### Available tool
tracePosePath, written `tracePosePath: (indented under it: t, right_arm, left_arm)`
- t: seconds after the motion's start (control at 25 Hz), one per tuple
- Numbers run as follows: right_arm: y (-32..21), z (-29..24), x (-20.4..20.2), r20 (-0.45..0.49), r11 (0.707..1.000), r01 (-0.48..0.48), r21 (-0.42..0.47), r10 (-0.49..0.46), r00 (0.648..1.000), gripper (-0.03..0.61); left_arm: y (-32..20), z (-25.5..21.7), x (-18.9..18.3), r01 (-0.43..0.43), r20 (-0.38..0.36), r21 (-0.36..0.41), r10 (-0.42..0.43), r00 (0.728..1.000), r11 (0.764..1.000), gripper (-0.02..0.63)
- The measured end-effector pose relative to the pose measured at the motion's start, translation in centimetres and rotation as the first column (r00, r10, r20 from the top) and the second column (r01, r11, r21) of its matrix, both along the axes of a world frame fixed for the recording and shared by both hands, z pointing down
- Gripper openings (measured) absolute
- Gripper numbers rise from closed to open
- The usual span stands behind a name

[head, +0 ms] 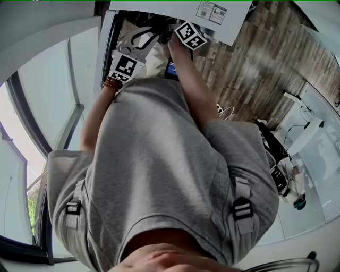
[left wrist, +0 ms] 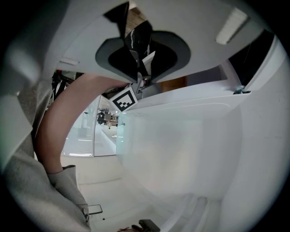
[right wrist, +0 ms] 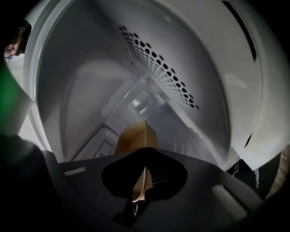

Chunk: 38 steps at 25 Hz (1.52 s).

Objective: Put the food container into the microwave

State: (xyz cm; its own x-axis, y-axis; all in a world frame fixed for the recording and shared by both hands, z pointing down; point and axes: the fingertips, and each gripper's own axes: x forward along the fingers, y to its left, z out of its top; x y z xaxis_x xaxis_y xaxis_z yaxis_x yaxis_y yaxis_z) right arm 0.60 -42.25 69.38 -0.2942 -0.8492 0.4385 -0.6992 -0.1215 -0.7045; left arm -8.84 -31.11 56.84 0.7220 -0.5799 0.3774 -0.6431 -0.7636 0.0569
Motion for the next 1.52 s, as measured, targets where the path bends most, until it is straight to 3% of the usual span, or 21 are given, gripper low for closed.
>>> tracePosePath:
  t: [0.44, 0.64, 1.0, 1.24, 1.52]
  right_arm:
    - [-0.2, 0.4, 1.1, 0.062, 0.989, -0.142, 0.031, 0.14, 0.988, 0.039]
    - [0.0, 0.6, 1.4, 0.093, 0.988, -0.152, 0.025, 0.15, 0.984, 0.097]
    - [2.0, -0.2, 1.7, 0.135, 0.985, -0.168, 0.025, 0.163, 0.977, 0.097]
    - [3.3, -0.6, 1.7, 0.154, 0.986, -0.164, 0.039, 0.156, 0.976, 0.097]
    - [5.1, -2.0, 0.2, 0.134, 0.994, -0.059, 0.094, 0.046, 0.99, 0.106]
  left_arm:
    - [-0.7, 0.5, 0.1, -0.009, 0.009, -0.01, 0.009, 1.0, 1.0, 0.095]
    - [-0.5, 0.6, 0.0, -0.01, 0.008, -0.006, 0.01, 1.0, 1.0, 0.095]
    - [1.4, -0.1, 0.8, -0.025, 0.006, 0.021, 0.025, 1.0, 0.999, 0.095]
    - [2.6, -0.6, 1.3, -0.038, 0.007, 0.044, 0.038, 0.999, 0.998, 0.095]
    - [4.2, -1.3, 1.8, -0.04, 0.011, 0.088, 0.039, 0.999, 0.995, 0.091]
